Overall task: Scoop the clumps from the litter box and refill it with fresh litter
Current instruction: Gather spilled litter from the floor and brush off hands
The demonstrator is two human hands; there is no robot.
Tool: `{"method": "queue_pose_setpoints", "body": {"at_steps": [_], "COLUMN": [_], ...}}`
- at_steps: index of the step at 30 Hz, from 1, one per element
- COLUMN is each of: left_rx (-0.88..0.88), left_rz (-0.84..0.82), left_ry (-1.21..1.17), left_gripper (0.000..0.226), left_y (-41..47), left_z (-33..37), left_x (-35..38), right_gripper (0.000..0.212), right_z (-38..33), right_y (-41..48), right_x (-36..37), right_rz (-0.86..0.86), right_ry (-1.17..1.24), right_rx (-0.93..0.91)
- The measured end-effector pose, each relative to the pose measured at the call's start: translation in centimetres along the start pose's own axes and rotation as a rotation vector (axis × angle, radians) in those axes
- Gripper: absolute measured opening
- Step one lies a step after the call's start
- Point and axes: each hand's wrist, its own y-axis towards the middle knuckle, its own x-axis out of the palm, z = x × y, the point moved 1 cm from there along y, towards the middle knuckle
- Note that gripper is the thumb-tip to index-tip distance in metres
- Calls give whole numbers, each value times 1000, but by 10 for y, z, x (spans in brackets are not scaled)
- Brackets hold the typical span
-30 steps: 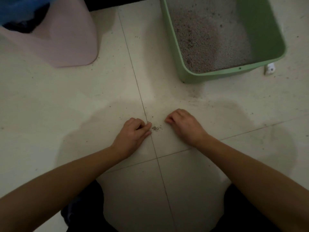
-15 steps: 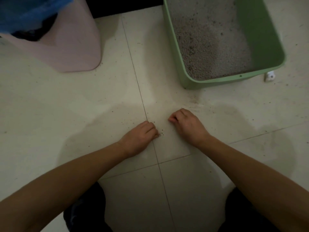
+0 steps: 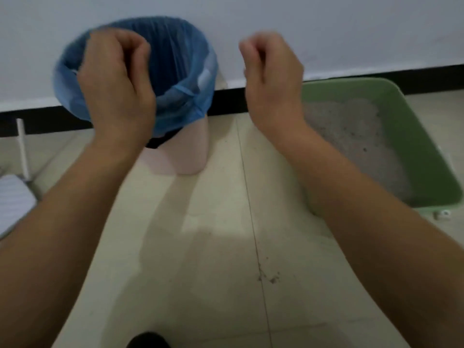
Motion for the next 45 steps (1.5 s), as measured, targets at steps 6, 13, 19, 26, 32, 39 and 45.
{"method": "queue_pose_setpoints", "body": {"at_steps": [6,13,19,26,32,39,45], "left_rx": [-305,-430,-263,266,217,491,563], "left_rz": [-507,-486,-357,-174,-908,-1332,-1354], "left_ry": [355,145,120,-63,-161,84,49], "left_gripper": [38,40,34,40,51,72,77], "left_y": [36,35,22,-58,-244,-353,-358], "left_z": [-59,-67,-52,10,25,16,37], "left_x": [-4,-2,7,38,62,33,45], "right_gripper": [26,31,47,46,59,96,100], "right_z": [-25,-8,1,81,122,122,133], "right_y": [64,43,16,-123,-269,-328,-322], "right_x": [65,68,44,-40,-123,-164,-155], "right_rz": [-836,-658,-664,-796,-1072,-1242,-1100], "right_ry": [-491,-393,-284,-340,-614,-786,-823], "right_rx": [-127,-226,-203,45,110,95,196]}}
